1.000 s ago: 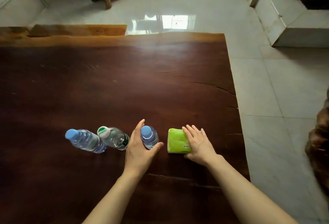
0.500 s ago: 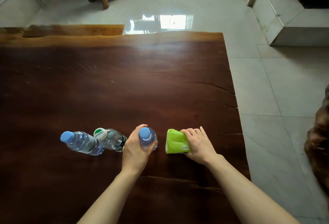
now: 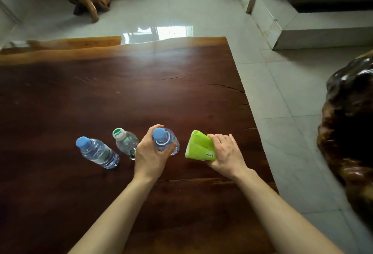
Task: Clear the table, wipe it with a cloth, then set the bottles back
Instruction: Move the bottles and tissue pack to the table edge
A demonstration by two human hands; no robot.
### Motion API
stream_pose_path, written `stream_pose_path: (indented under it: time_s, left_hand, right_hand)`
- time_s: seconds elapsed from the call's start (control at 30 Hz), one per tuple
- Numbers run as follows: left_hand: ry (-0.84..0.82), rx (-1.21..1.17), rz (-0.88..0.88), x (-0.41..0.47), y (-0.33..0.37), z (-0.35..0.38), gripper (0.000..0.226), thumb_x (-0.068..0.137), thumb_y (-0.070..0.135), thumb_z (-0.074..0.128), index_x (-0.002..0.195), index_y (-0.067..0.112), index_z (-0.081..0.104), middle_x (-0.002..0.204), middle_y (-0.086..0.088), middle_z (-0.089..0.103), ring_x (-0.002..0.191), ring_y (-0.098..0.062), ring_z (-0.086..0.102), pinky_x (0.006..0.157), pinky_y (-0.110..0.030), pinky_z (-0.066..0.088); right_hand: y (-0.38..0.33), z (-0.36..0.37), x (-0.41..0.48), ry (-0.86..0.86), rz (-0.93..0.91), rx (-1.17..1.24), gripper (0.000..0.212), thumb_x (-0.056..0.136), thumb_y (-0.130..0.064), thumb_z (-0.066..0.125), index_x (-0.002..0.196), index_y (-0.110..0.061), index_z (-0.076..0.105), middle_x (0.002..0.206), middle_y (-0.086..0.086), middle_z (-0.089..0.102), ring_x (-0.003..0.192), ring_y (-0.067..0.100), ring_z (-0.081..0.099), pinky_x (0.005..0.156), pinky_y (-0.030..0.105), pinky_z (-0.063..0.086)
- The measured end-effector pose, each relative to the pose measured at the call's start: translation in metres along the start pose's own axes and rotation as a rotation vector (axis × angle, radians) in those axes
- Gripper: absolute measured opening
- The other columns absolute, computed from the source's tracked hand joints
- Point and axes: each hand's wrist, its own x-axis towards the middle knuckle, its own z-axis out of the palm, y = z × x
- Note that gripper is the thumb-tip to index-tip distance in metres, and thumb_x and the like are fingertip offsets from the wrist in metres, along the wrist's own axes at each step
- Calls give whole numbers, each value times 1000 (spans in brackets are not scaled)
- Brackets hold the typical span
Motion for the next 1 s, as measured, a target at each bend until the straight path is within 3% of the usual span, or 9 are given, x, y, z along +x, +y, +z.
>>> stream_pose_path:
  time_s: [0.1, 0.17, 0.4, 0.53, 0.8, 1.0]
  left_hand:
    - [-13, -2, 50, -13, 10, -14, 58, 71, 33, 88, 121, 28, 60, 94, 5, 72, 84, -21, 70, 78, -35, 55]
    - [-28, -6, 87, -25, 15, -22, 58, 71, 33, 87, 121, 30, 59, 93, 7, 72, 82, -19, 72, 78, -35, 57]
    - [-96, -47, 208, -67, 38, -35, 59, 70, 36, 87, 118, 35, 53, 88, 5, 73, 79, -21, 71, 77, -44, 57]
    - [-129, -75, 304, -86, 55, -29, 61, 71, 35, 86, 122, 26, 54, 93, 4, 72, 80, -21, 70, 78, -44, 57]
    - [-278, -127, 425, -112, 86, 17, 67, 70, 34, 88, 126, 22, 52, 101, 6, 70, 82, -16, 68, 78, -35, 58]
    - [-389, -129, 412, -122, 106, 74, 67, 72, 34, 87, 125, 26, 48, 101, 6, 68, 85, -19, 68, 79, -45, 58]
  right_hand:
    - [-12, -11, -30, 83, 80, 6, 83, 69, -53, 76, 137, -12, 52, 122, 7, 61, 109, 30, 57, 98, 44, 45]
    - [-19, -17, -51, 116, 137, 17, 85, 69, -53, 78, 138, -12, 50, 122, 7, 60, 109, 31, 56, 93, 43, 46]
    - [-37, -36, -131, 248, 358, 69, 92, 73, -65, 72, 144, -15, 42, 128, 8, 57, 114, 30, 53, 96, 44, 45]
    - [-37, -39, -181, 364, 518, 111, 96, 73, -75, 64, 143, -12, 42, 124, 11, 58, 111, 31, 55, 95, 44, 47]
    - [-14, -23, -263, 443, 821, 113, 96, 72, -73, 69, 140, -11, 44, 122, 13, 61, 108, 29, 58, 89, 43, 51]
    - [9, 0, -292, 400, 952, 113, 92, 72, -62, 76, 139, -7, 47, 122, 17, 62, 106, 33, 58, 88, 46, 51]
